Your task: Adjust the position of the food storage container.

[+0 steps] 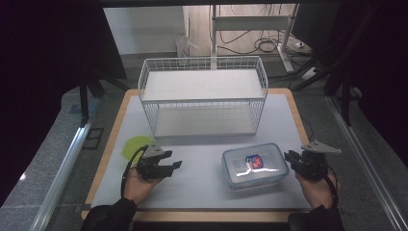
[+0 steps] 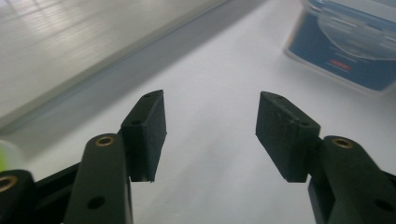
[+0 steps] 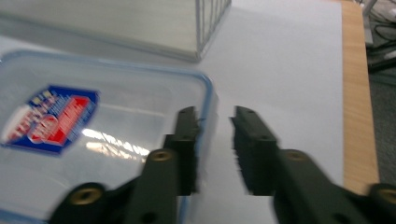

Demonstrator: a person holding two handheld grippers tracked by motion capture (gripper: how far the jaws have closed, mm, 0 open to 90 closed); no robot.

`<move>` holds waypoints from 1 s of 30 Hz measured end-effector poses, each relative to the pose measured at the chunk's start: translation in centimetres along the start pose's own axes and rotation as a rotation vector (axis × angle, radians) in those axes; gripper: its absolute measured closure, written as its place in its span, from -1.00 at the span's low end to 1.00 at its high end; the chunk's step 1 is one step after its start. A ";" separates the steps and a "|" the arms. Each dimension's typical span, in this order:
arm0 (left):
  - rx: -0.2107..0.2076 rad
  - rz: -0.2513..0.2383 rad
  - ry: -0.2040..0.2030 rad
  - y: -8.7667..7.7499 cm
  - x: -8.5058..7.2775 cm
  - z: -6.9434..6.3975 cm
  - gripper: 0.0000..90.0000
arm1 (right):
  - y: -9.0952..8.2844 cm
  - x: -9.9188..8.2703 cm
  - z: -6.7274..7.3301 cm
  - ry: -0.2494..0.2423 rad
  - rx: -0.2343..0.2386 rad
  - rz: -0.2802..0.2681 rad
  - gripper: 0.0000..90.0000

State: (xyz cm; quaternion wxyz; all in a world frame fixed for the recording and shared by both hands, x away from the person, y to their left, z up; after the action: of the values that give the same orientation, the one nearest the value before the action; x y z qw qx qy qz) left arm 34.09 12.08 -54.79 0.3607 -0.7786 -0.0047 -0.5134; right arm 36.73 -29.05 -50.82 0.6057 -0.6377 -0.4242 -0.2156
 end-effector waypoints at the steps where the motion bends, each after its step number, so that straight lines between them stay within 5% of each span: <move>1: -0.005 0.003 0.004 0.2 -0.1 -0.4 -0.06 | 0.0 0.0 0.0 0.000 0.000 0.000 0.83; 5: -0.026 0.006 0.034 0.8 0.1 -1.4 0.08 | 0.9 -1.7 -0.2 -0.028 0.002 0.105 0.99; 9: -0.054 0.017 0.051 1.3 0.1 -2.4 0.17 | 1.1 -2.2 0.1 -0.052 -0.007 0.141 1.00; 14: -0.087 0.032 0.058 1.8 -0.1 -3.2 0.33 | 0.8 -2.3 0.3 -0.060 -0.008 0.157 1.00; 24: -0.140 0.083 0.074 2.8 -0.6 -4.6 0.75 | 0.2 -2.5 2.5 -0.080 0.065 0.165 1.00; 30: -0.160 0.102 0.037 3.2 -0.9 -4.5 0.97 | 0.4 -2.5 4.5 -0.099 0.132 0.172 1.00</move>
State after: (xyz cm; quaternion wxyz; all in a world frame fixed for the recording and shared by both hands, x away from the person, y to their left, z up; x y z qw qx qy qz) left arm 31.25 7.47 -56.32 0.3231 -0.7944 0.0826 -0.5076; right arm 34.62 -25.40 -53.79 0.6411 -0.6401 -0.4107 -0.1029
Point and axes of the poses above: each handheld gripper's, and its own axes: y roughly forward along the jaws, x roughly out of its top, z roughly to its left, the point moved 8 cm from there along y, roughly forward along the jaws, and after that the axes turned 14 degrees about -x, right-handed, at the moved point
